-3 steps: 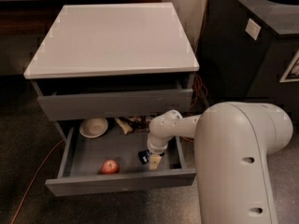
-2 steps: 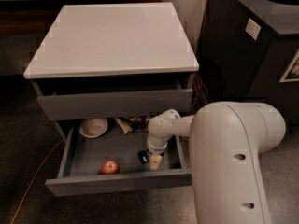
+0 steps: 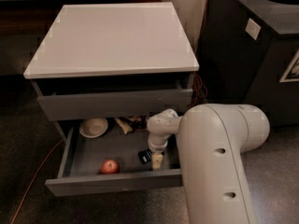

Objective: Pick rxbar blueberry from middle drawer and place on counter

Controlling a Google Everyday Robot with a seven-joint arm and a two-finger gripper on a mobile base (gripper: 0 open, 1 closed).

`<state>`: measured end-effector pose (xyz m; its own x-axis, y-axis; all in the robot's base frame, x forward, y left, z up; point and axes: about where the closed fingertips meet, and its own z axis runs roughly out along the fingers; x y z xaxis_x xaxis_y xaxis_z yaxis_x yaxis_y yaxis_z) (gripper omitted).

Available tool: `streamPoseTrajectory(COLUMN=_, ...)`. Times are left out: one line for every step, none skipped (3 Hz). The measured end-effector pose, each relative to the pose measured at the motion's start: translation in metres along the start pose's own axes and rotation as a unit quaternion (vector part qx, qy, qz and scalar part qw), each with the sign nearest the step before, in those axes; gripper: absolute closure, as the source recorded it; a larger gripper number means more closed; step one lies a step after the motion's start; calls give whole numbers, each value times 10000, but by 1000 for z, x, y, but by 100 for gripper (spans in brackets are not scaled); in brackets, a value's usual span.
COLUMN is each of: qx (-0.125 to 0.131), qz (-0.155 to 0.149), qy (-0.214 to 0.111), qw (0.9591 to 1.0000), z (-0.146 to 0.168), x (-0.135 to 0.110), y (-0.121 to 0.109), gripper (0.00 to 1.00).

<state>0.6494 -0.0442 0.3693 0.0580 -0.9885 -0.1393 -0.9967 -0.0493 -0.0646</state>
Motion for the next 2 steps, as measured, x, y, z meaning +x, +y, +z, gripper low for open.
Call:
streamPoseTrajectory(qx=-97, qz=-2, qy=24, qw=9999, z=6, x=2, y=-1, gripper=25)
streamPoseTrajectory(qx=-128, qz=39, qy=-1, qw=9999, z=7, x=3, y=1, gripper=48)
